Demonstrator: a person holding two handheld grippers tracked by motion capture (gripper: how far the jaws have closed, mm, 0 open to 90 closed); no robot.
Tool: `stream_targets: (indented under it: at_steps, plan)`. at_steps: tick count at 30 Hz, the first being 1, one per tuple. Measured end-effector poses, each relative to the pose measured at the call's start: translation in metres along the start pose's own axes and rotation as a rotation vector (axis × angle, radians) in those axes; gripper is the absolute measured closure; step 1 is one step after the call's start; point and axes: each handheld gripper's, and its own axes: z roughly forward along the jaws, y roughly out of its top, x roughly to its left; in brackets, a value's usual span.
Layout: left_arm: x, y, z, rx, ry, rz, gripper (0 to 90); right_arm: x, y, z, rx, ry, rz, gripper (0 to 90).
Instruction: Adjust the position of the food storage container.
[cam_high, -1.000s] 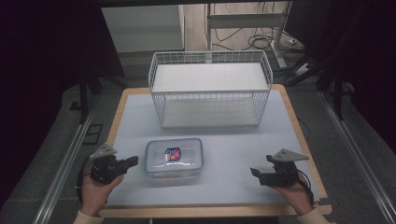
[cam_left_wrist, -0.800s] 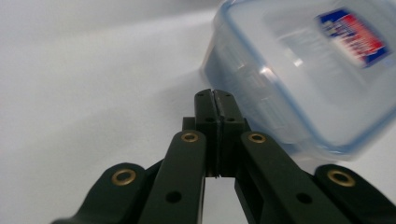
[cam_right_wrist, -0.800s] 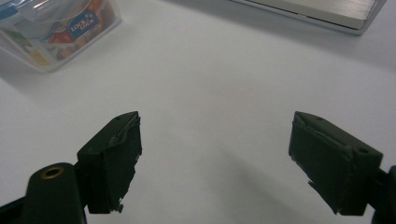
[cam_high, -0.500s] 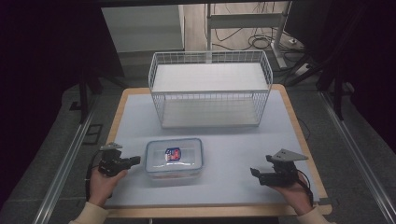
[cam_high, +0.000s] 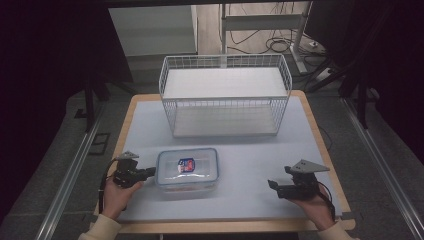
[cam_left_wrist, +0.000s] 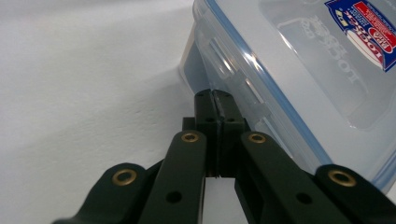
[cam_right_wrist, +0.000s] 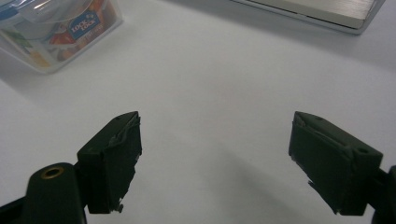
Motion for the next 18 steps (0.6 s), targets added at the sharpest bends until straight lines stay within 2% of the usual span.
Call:
stream_targets:
  at_steps: [4,8,18]
  plan:
    - [-0.003,0.002,0.003,0.001,-0.010,0.000,90.0,0.000,0.000,0.000,0.000,0.001,-0.003,17.3]
    - [-0.010,0.004,0.009,-0.006,-0.002,0.013,90.0,0.000,0.000,0.000,-0.002,0.000,0.000,17.4]
    - [-0.029,0.012,0.025,0.002,-0.025,0.039,90.0,0.001,0.001,-0.001,-0.005,0.002,-0.003,17.4]
